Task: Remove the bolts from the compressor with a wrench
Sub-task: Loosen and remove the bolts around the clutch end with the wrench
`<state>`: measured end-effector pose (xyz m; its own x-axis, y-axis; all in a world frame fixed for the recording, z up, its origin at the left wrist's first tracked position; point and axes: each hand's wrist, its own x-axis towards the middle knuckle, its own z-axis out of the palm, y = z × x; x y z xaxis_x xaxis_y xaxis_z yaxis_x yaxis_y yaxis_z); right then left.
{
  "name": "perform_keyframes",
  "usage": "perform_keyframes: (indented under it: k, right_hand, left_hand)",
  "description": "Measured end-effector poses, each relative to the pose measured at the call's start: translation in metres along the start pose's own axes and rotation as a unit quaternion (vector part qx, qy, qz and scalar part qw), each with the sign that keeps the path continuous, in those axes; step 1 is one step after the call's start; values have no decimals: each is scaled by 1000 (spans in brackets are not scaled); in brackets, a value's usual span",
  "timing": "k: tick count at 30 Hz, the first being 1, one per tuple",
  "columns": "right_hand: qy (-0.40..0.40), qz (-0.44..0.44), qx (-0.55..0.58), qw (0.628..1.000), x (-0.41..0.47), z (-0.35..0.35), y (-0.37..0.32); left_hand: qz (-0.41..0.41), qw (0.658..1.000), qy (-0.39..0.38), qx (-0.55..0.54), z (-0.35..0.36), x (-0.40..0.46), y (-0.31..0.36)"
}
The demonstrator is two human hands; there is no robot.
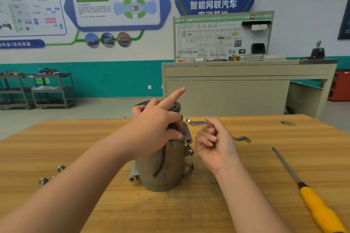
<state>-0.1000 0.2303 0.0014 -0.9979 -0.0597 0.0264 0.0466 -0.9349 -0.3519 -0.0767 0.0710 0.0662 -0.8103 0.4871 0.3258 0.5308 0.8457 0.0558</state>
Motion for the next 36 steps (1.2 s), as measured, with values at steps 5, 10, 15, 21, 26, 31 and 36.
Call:
perform_keyframes:
  k: [5, 10, 15, 21, 26, 31, 36]
  right_hand:
    - [10, 0, 2, 1000, 1, -1, 0]
    - [7, -4, 2, 1000, 0, -1, 0]
    - [4, -4, -2, 1000, 0, 0, 1]
    - [7, -8, -6, 1000, 0, -2, 1]
    - [7, -5, -8, 1000, 2, -3, 1]
    - [11, -2, -13, 1000, 0, -2, 2]
    - [10, -4, -11, 1000, 1, -4, 1]
  left_hand:
    - [-3, 999, -47, -2, -13, 1, -5]
    - [-4, 1000, 3, 9, -4, 0, -2]
    - [32, 996, 80, -11, 10, -9, -10]
    - [43, 997, 45, -52, 2, -10, -16]
    - [24, 998, 9, -57, -4, -5, -16]
    - [16, 996, 60, -61, 0, -10, -11]
    - [13, 999, -7, -38, -11, -7, -14]
